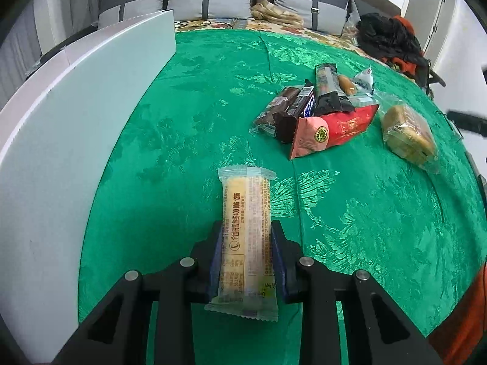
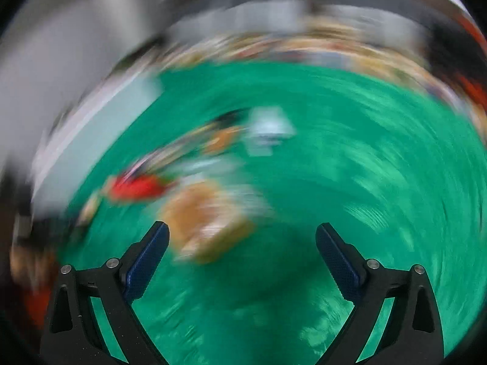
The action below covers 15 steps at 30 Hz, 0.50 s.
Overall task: Organize snacks
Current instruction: 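Grasp the cream wafer bar with the left gripper while the right grasps the milk toast bread bag, then carry both snacks into the white box and open both grippers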
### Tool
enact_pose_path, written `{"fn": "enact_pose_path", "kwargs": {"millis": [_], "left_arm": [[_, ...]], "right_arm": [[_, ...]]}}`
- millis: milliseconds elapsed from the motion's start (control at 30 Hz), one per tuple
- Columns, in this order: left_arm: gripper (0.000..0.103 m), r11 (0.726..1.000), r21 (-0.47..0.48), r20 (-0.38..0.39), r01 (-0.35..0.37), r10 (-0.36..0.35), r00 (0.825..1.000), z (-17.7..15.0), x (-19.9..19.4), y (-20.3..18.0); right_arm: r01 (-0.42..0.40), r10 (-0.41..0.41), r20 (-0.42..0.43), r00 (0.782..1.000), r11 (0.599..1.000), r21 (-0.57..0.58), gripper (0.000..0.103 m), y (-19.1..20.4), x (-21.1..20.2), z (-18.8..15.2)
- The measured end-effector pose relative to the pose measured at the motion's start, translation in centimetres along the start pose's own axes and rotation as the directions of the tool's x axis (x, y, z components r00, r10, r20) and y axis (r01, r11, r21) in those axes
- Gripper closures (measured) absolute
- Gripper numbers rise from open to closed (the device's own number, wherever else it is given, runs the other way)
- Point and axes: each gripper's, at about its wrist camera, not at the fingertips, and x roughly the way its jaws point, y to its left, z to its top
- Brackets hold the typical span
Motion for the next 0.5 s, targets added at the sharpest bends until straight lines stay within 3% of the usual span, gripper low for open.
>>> {"fn": "enact_pose_path", "kwargs": {"millis": [67, 133, 200, 233, 333, 367, 467, 500], "left_arm": [[0.074, 1.0, -0.007, 0.001, 0.007, -0.007, 1.0, 0.0, 0.0, 0.0], [0.074, 1.0, -0.017, 0.0, 0.016, -0.016, 1.0, 0.0, -0.1, 0.2], [0.074, 1.0, -0.015, -0.005, 0.021, -0.021, 1.0, -0.3, -0.3, 0.2], [0.074, 1.0, -0.011, -0.007, 0.022, -0.023, 1.0, -0.4, -0.3, 0.3], [0.074, 0.999, -0.016, -0.007, 0.04, -0.04, 0.999, -0.9, -0.7, 0.4], [0.074, 0.998, -0.025, -0.005, 0.053, -0.054, 0.999, -1.1, -0.8, 0.6], [0.074, 0.988, -0.087, 0.006, 0.128, -0.128, 0.992, -1.3, -1.0, 1.0], [0.074, 0.981, -0.111, 0.011, 0.159, -0.159, 0.987, -1.3, -1.1, 1.1]], "right_arm": [[0.007, -0.033, -0.12, 0.992, 0.976, -0.219, 0.005, 4.0, 2.6, 2.1], [0.02, -0.093, -0.223, 0.97, 0.951, -0.309, 0.005, 5.6, 6.6, 3.2], [0.059, -0.166, -0.359, 0.918, 0.955, -0.289, 0.003, 5.1, 11.4, 3.6], [0.12, -0.233, -0.384, 0.893, 0.948, -0.296, 0.001, 4.8, 12.9, 3.6], [0.149, -0.185, -0.36, 0.915, 0.981, -0.124, 0.005, 3.5, 13.1, 4.2], [0.146, -0.16, -0.351, 0.923, 0.987, -0.067, 0.012, 3.0, 12.6, 3.8], [0.153, -0.126, -0.297, 0.947, 0.986, 0.069, 0.019, 1.8, 9.7, 2.1], [0.145, -0.096, -0.263, 0.96, 0.974, 0.172, 0.019, 1.0, 8.2, 1.1]]}}
